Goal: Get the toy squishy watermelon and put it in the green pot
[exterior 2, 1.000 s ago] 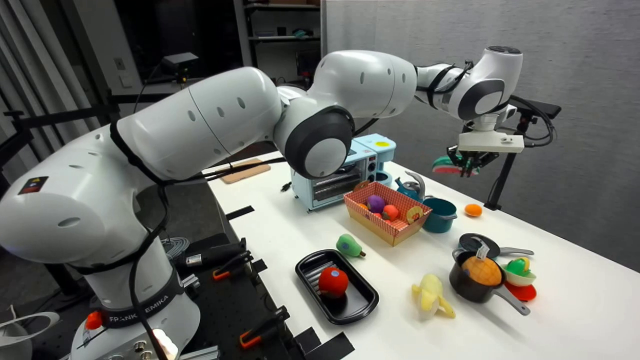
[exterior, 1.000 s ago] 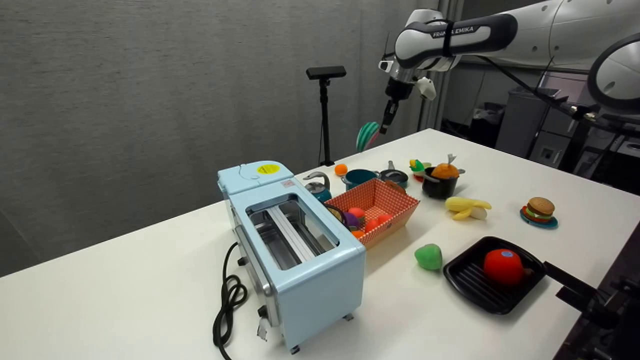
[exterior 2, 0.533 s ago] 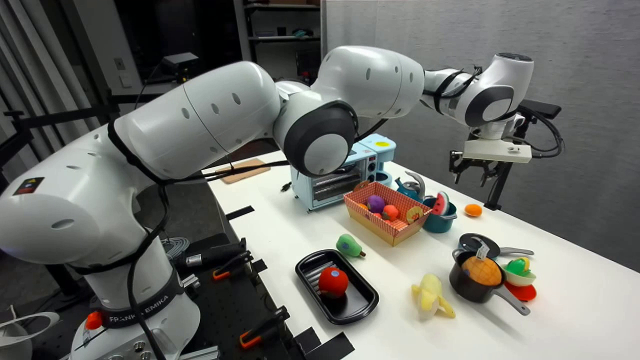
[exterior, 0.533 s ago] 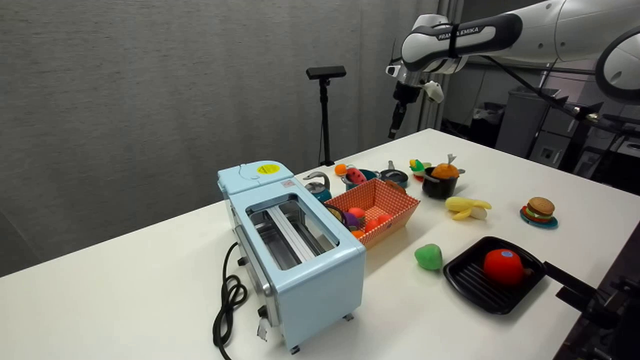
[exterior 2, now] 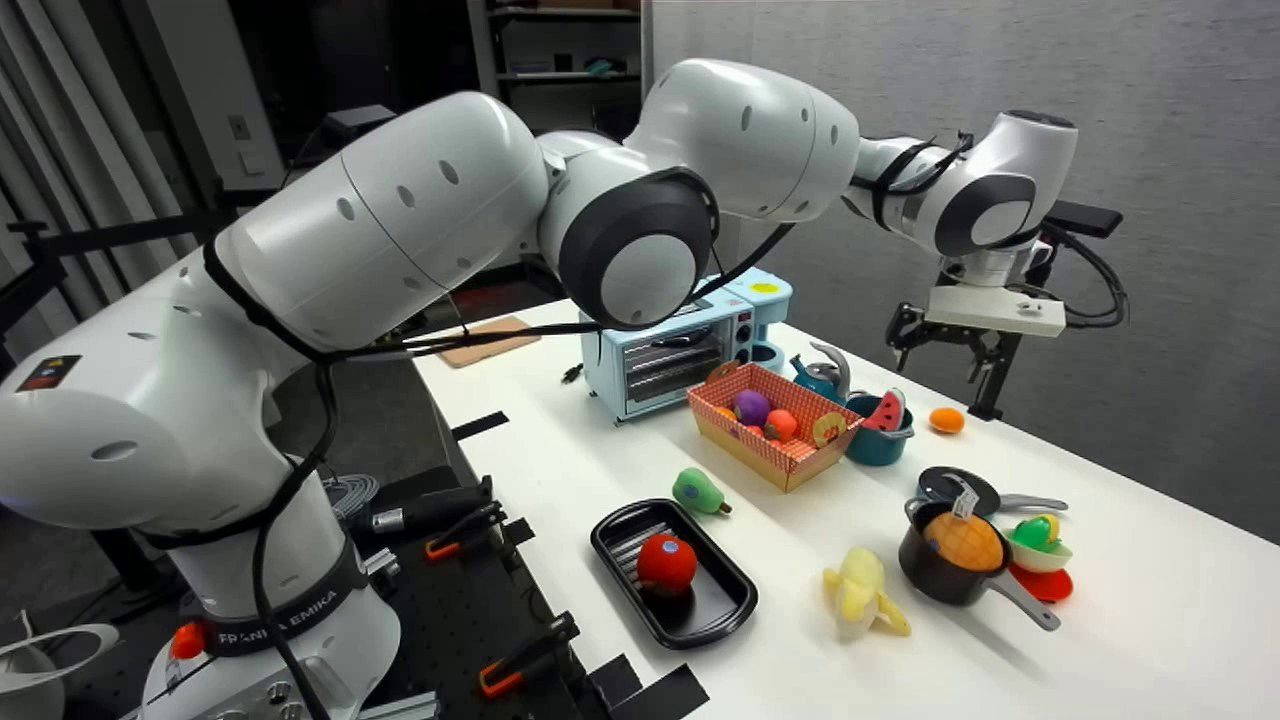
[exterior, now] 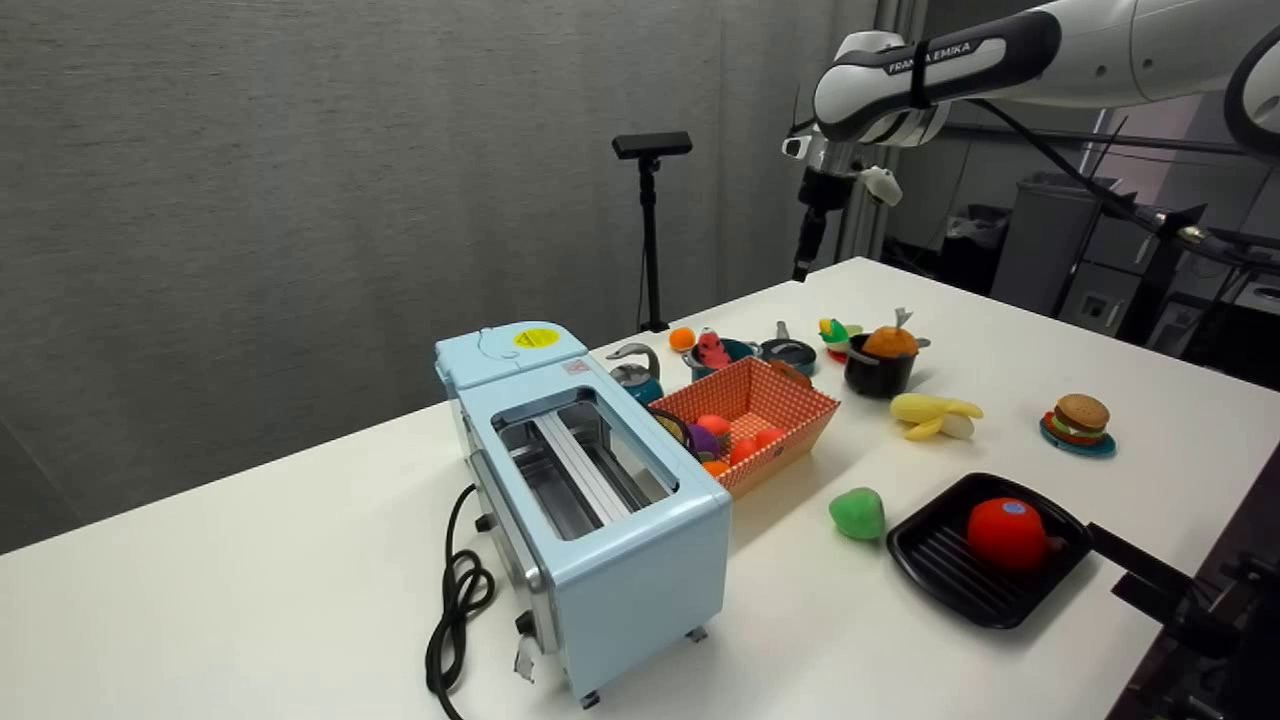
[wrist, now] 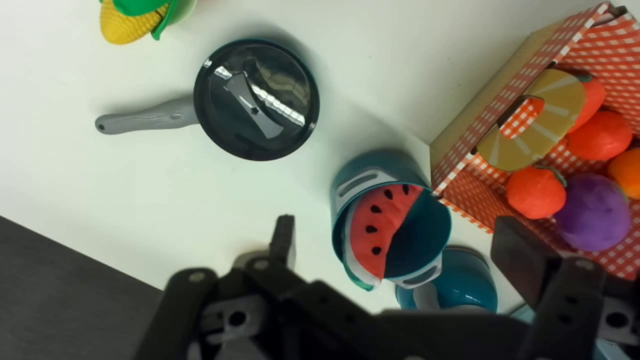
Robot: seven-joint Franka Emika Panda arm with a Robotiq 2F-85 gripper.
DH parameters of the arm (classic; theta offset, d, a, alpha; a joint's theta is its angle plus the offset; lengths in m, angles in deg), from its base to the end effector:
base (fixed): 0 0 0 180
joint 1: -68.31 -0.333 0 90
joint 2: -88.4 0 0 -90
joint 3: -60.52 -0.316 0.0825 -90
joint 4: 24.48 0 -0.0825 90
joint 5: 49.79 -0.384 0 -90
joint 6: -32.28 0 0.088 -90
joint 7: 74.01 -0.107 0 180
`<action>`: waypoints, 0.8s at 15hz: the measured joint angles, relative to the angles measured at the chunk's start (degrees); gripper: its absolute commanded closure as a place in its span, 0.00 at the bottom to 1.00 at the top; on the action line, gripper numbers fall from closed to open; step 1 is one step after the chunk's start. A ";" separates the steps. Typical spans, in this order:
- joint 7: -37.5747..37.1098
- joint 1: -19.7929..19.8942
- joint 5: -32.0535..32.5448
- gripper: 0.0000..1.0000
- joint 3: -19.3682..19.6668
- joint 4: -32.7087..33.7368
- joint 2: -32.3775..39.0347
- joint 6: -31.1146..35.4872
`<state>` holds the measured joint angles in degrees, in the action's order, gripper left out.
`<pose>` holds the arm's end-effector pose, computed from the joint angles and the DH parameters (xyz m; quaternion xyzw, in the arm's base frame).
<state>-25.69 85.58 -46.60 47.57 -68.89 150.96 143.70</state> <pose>0.7924 -0.1504 0.2813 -0.9431 -0.3213 -0.0754 0.0417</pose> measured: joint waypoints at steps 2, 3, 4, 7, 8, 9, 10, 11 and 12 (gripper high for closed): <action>0.00 0.00 0.00 0.00 0.00 -0.56 -0.36 0.00; 0.00 0.00 0.00 0.00 0.00 -0.65 -0.40 0.00; 0.00 0.00 0.00 0.00 0.00 -0.71 -0.40 0.00; 0.00 0.00 0.00 0.00 0.00 -0.79 -0.40 0.00; 0.00 0.01 0.00 0.00 0.00 -0.79 -0.40 0.00; 0.00 0.01 0.00 0.00 0.00 -0.79 -0.40 0.00; 0.00 0.01 0.00 0.00 0.00 -0.79 -0.40 0.00; 0.00 0.01 0.00 0.00 0.00 -0.79 -0.40 0.00; 0.00 0.01 0.00 0.00 0.00 -0.79 -0.40 0.00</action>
<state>-25.69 85.59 -46.60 47.57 -69.68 150.56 143.70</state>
